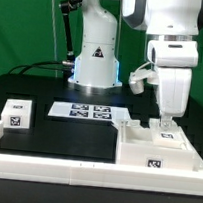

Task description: Assemble cabinet

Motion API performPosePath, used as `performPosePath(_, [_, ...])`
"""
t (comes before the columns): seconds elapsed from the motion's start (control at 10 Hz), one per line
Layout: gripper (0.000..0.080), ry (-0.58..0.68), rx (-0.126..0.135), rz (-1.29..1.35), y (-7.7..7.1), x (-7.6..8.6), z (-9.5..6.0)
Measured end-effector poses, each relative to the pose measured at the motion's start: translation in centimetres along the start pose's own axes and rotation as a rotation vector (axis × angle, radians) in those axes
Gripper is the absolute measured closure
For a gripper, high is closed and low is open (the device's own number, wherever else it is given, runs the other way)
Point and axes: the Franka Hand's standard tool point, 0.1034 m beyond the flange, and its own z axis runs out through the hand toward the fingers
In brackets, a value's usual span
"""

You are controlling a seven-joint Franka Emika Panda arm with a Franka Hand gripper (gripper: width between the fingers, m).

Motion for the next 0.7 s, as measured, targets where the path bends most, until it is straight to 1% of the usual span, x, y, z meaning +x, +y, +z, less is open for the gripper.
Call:
performPosePath(0.3, [0.0731,0.000,0.000,0.000,0.0,0.0,0.0])
performPosePath(0.4, [0.0731,0.001,0.000,-0.001,0.2,0.0,0.0])
performPosePath(0.6, [0.0731,-0.008,0.020,0.003,1.8,0.1,0.1])
performPosePath(0.7, [0.0731,-0.006,0.017,0.001,2.7,0.1,0.1])
